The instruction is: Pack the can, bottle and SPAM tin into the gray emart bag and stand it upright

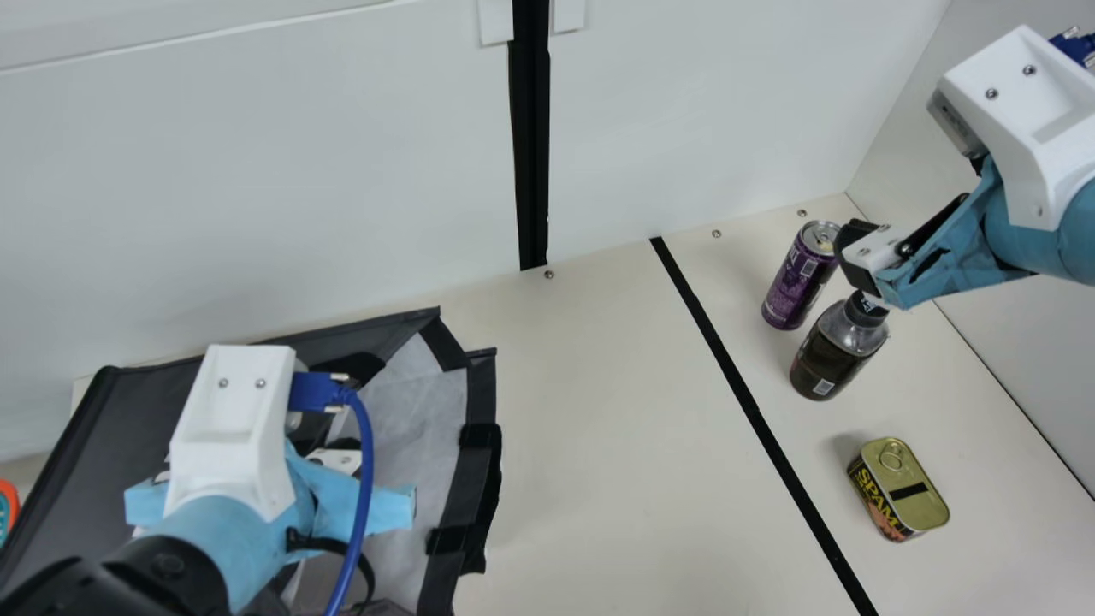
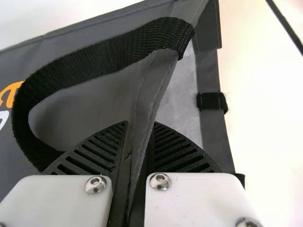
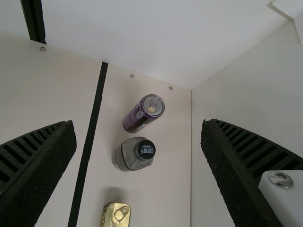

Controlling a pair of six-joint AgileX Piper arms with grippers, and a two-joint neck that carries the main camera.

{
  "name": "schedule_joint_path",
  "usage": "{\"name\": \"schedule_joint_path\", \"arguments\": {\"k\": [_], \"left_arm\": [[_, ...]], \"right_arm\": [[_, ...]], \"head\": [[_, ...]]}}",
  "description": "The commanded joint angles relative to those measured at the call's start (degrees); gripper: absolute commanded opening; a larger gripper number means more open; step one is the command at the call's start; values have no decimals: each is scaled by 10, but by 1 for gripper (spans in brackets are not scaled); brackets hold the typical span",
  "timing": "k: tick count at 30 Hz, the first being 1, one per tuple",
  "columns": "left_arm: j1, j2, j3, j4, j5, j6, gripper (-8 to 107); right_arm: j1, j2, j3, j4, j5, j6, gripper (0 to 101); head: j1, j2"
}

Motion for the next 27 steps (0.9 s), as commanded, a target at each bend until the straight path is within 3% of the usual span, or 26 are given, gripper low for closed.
{"name": "schedule_joint_path", "arguments": {"k": [1, 27], "left_arm": [[7, -3, 6, -13, -9, 6, -8], [107, -38, 74, -222, -93, 137, -8]], "right_arm": [[0, 0, 0, 0, 0, 0, 95], [0, 0, 0, 0, 0, 0, 95]], "head": [[-13, -1], [-13, -1]]}}
